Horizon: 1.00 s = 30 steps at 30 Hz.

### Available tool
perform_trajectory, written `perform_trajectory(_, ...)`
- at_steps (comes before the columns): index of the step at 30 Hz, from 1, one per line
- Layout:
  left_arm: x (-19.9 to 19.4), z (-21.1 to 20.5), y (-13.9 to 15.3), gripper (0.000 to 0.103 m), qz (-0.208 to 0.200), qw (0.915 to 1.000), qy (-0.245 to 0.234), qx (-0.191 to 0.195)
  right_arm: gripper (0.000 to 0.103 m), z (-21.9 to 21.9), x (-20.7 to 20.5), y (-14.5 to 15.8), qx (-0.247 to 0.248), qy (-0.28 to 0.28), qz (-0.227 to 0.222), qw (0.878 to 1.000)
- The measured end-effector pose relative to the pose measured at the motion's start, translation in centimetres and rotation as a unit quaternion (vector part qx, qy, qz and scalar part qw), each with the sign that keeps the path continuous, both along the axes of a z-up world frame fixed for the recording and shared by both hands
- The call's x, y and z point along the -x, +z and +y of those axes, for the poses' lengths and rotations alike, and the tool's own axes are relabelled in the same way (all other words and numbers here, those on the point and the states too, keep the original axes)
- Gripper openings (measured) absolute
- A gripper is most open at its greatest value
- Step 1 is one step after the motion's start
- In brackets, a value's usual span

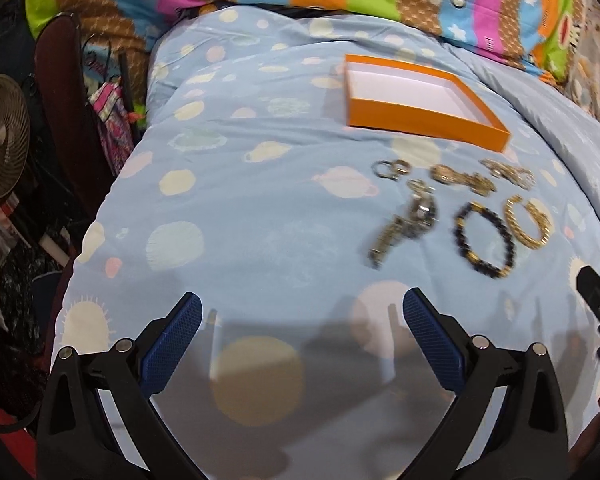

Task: Organize jewelry
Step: 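Lower the left tool onto the silver watch and close on it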

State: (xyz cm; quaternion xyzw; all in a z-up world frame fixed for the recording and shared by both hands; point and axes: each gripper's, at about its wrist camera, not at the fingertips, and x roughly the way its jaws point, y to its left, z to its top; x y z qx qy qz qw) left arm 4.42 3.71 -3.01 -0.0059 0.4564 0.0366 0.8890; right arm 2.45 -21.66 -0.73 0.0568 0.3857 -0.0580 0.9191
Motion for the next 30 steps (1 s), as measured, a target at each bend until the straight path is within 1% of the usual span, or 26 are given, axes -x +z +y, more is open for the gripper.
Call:
perform_trajectory(1,-0.2,0.5,0.0,0.098,-0.001,1.0000,0.004,0.004,0.086,-0.1,-0.4,-0.1,-0.004,0.002,0.003,1.000)
perform_trajectory(4,-0.8,1.2,0.0,0.098,-0.003,0.9999,0.007,0.013,0.082,-0.3,-1.8,-0.6,-0.017,0.008,0.009,1.000)
perform_trajectory(5,-1.0,1.2,0.0,0.098,-0.005,0.9999,0.004,0.016,0.081,-0.4,-2.3,-0.8,-0.023,0.009,0.011,1.000)
perform_trajectory(7,-1.5,1.1,0.1,0.098,-0.007,0.9998,-0.003,0.017,0.075,-0.7,-3.3,-1.2,-0.035,0.008,0.019,0.999)
perform_trajectory(9,-2.0,0.6,0.3,0.098,-0.010,0.9997,-0.011,0.018,0.072,-0.9,-3.9,-1.4,-0.044,0.005,0.024,0.999)
perform_trajectory(12,-2.8,-0.5,0.4,0.098,-0.016,0.9992,-0.030,0.020,0.072,-1.2,-4.3,-1.4,-0.040,-0.002,0.023,0.999)
perform_trajectory(15,-3.7,-2.0,0.3,0.098,-0.017,0.9987,-0.046,0.010,0.072,-1.5,-4.3,-1.4,-0.039,-0.009,0.021,0.999)
perform_trajectory(17,-4.5,-2.8,0.0,0.098,-0.017,0.9986,-0.050,0.003,0.072,-1.7,-4.2,-1.4,-0.042,-0.012,0.022,0.999)
perform_trajectory(20,-5.4,-3.5,-0.5,0.098,-0.012,0.9985,-0.053,0.005,0.072,-1.8,-4.0,-1.5,-0.038,-0.013,0.023,0.999)
perform_trajectory(23,-6.1,-3.9,-1.2,0.092,-0.003,0.9983,-0.057,0.011,0.072,-1.8,-4.1,-1.5,-0.032,-0.013,0.022,0.999)
perform_trajectory(25,-6.4,-4.2,-1.7,0.084,0.008,0.9979,-0.062,0.018,0.072,-1.8,-4.2,-1.6,-0.031,-0.013,0.020,0.999)
perform_trajectory(26,-6.6,-4.2,-1.9,0.082,0.013,0.9975,-0.065,0.025,0.072,-1.8,-4.2,-1.7,-0.032,-0.013,0.020,0.999)
perform_trajectory(27,-6.7,-4.3,-2.1,0.082,0.012,0.9975,-0.065,0.024,0.072,-1.9,-4.3,-1.7,-0.033,-0.012,0.021,0.999)
perform_trajectory(30,-6.6,-4.9,-2.0,0.070,0.001,0.9968,-0.077,0.020,0.072,-1.9,-4.4,-2.0,-0.037,-0.011,0.024,0.999)
